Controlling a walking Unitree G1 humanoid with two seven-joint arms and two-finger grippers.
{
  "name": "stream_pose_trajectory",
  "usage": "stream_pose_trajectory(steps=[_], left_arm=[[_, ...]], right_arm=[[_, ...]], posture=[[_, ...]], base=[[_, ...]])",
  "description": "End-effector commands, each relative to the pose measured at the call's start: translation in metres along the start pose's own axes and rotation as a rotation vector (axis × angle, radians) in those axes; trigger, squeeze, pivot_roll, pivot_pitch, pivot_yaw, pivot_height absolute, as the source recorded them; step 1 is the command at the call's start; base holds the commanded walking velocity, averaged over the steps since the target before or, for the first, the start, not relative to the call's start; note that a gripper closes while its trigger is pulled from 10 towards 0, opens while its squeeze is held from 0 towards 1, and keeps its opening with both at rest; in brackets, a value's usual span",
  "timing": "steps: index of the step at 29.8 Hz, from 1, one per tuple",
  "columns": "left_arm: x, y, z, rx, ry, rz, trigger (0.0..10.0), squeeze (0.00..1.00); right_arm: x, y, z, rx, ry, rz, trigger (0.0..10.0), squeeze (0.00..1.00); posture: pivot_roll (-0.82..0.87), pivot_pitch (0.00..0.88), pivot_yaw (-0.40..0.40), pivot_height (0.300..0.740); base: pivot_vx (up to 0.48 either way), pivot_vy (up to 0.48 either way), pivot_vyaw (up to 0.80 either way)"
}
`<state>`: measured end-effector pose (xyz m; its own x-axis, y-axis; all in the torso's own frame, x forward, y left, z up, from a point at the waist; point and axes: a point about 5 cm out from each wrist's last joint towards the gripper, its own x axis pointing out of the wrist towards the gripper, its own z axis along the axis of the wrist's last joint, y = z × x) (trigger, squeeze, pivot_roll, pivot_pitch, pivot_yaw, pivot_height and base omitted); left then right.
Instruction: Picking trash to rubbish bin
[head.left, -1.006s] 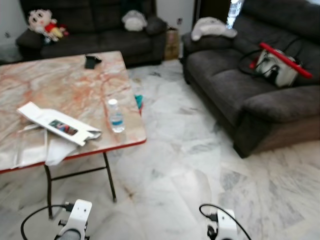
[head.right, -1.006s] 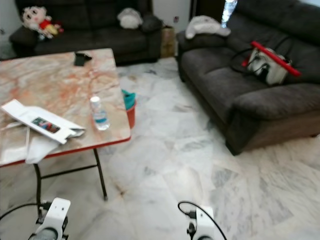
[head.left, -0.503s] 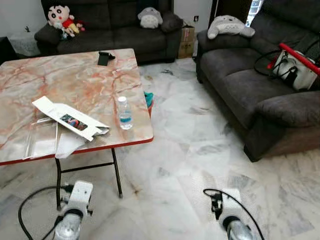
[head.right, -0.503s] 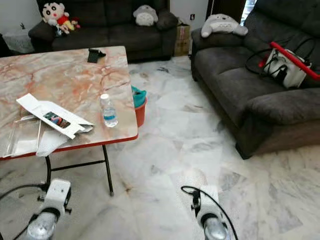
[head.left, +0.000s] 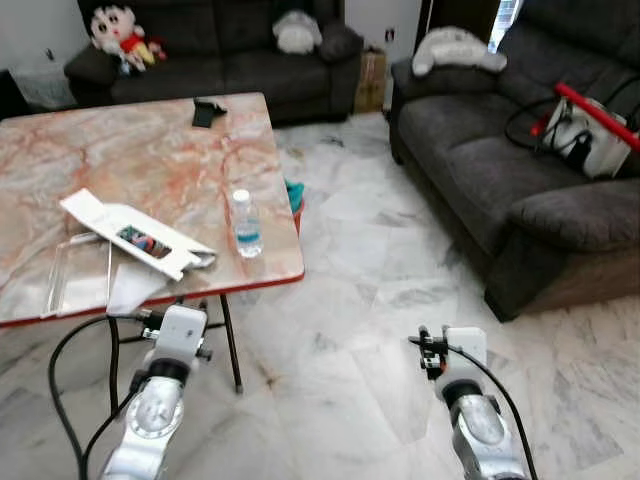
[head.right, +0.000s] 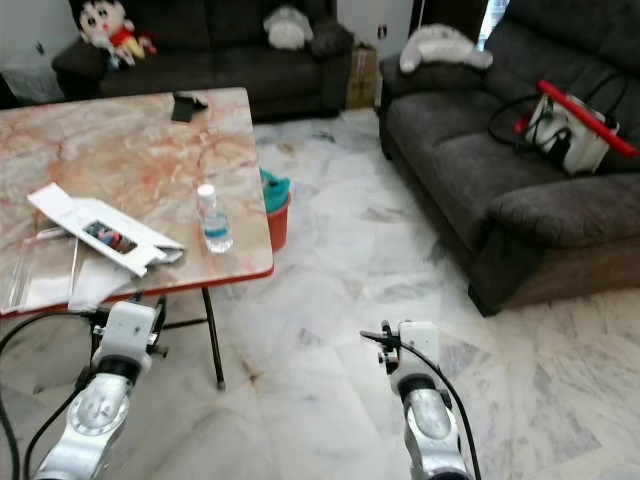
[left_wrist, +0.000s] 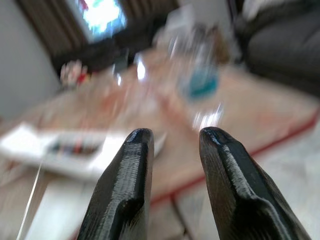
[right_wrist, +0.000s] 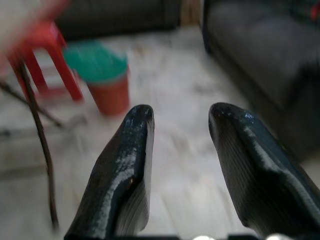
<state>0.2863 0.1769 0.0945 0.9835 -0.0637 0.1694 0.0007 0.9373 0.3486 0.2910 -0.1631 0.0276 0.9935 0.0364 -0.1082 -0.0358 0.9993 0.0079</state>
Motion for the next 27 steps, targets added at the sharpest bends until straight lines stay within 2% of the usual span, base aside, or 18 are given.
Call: stream_pose_trajectory(steps=[1, 2, 4, 5, 6, 8, 11, 18, 22, 27], left_arm=[[0.013, 0.0, 0.02, -0.008, -0.064, 0.002, 10.0, 0.0], [0.022, -0.003, 0.029, -0.025, -0.097, 0.008, 10.0, 0.0], [0.031, -0.007, 0.034, -0.048, -0.111, 0.011, 10.0, 0.0], [0.04, -0.01, 0.036, -0.106, -0.103, 0.036, 10.0, 0.0], [0.04, -0.01, 0.036, -0.106, -0.103, 0.036, 10.0, 0.0], [0.05, -0.018, 0.043, -0.134, -0.104, 0.03, 10.0, 0.0], [0.055, -0.025, 0.051, -0.159, -0.124, 0.024, 10.0, 0.0], [0.063, -0.023, 0.056, -0.181, -0.117, 0.038, 10.0, 0.0], [0.067, -0.015, 0.056, -0.166, -0.121, 0.057, 10.0, 0.0], [0.068, -0.01, 0.053, -0.153, -0.116, 0.067, 10.0, 0.0]], right_arm=[[0.012, 0.005, 0.023, 0.013, -0.094, 0.013, 10.0, 0.0], [0.021, 0.011, 0.037, 0.028, -0.136, 0.03, 10.0, 0.0], [0.029, 0.018, 0.051, 0.021, -0.168, 0.046, 10.0, 0.0], [0.038, 0.024, 0.066, 0.049, -0.209, 0.056, 10.0, 0.0], [0.038, 0.024, 0.066, 0.049, -0.209, 0.056, 10.0, 0.0], [0.048, 0.035, 0.088, 0.087, -0.262, 0.089, 10.0, 0.0], [0.053, 0.045, 0.099, 0.102, -0.288, 0.113, 10.0, 0.0], [0.052, 0.054, 0.101, 0.084, -0.286, 0.128, 10.0, 0.0], [0.05, 0.052, 0.098, 0.063, -0.278, 0.103, 10.0, 0.0], [0.05, 0.047, 0.098, 0.111, -0.278, 0.082, 10.0, 0.0]], posture=[[0.19, 0.0, 0.007, 0.74], [0.19, 0.0, 0.005, 0.74], [0.19, 0.0, 0.0, 0.74], [0.19, 0.0, 0.0, 0.74], [0.19, 0.0, 0.0, 0.74], [0.19, 0.0, -0.004, 0.74], [0.19, 0.0, -0.006, 0.74], [0.19, 0.0, -0.004, 0.74], [0.18, 0.0, 0.013, 0.74], [0.18, 0.0, 0.023, 0.74]], base=[[0.0, 0.0, 0.0], [0.0, 0.0, 0.0], [0.0, 0.0, 0.0], [0.0, 0.0, 0.0], [0.0, 0.0, 0.0], [0.0, 0.0, 0.0], [0.0, 0.0, 0.0], [0.0, 0.0, 0.0], [0.075, 0.0, 0.2], [0.381, 0.0, 0.35]])
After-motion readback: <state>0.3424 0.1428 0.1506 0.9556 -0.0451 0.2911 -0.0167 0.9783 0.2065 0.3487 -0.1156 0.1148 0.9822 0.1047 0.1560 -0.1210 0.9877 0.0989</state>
